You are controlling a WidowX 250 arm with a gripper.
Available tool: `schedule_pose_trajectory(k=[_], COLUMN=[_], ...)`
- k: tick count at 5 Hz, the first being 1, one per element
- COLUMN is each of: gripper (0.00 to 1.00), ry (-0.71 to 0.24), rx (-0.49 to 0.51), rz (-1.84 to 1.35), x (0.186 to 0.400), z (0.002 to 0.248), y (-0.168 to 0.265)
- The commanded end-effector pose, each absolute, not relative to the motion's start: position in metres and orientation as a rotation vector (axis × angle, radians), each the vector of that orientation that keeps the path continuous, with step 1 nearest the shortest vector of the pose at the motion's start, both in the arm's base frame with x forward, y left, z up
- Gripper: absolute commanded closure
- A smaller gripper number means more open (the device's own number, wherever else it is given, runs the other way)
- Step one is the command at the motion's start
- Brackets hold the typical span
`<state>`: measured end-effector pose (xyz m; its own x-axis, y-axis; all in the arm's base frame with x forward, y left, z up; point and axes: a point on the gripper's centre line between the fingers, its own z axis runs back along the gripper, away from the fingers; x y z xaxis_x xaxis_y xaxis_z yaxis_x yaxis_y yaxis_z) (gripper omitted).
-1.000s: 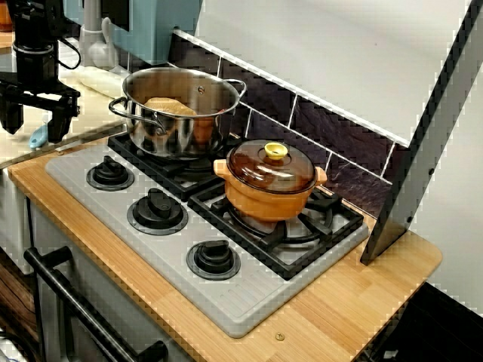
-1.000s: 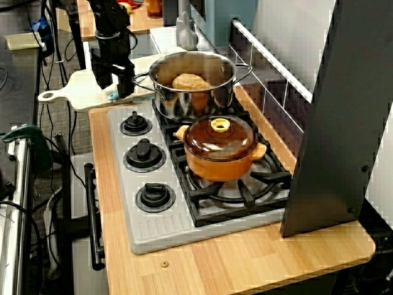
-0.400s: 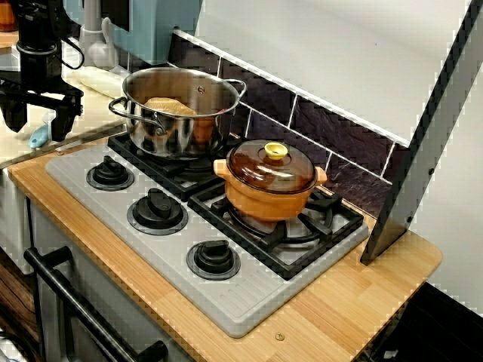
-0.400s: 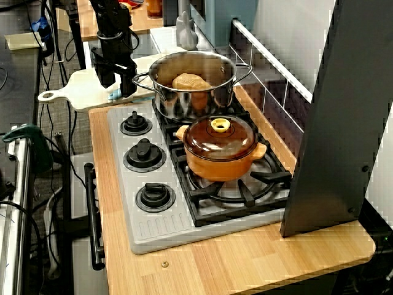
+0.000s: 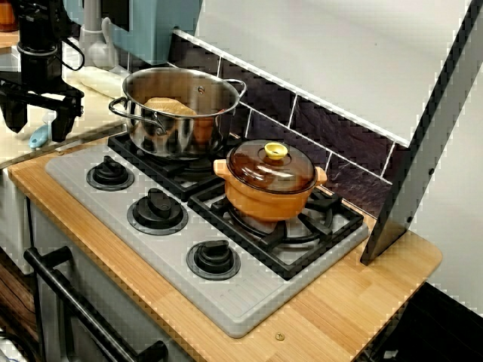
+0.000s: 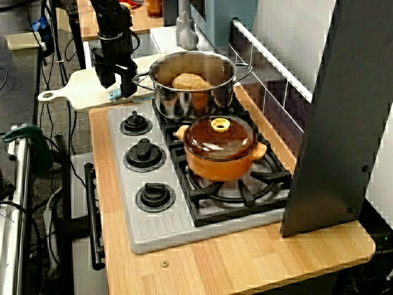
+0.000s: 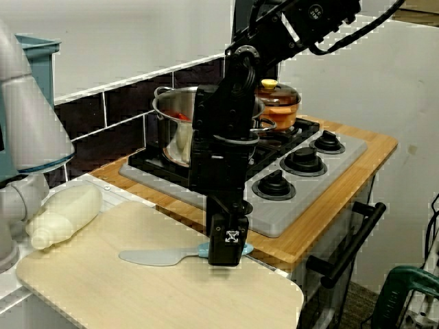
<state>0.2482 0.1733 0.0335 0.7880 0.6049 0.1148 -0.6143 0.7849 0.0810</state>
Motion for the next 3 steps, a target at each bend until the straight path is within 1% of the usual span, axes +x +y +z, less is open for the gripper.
schedule_pose_trajectory(k=[1,2,3], gripper=[0.00,0.01,1.00], ry=[-0.102,-0.102,-0.107], rx=[0.143,0.145,0.142], rz=[0.645,0.647,0.645], x=[0.2560,0.2571,0.2570], z=[0.0306,0.0287,0.0292], y=[0.1644,0.1643,0.1646])
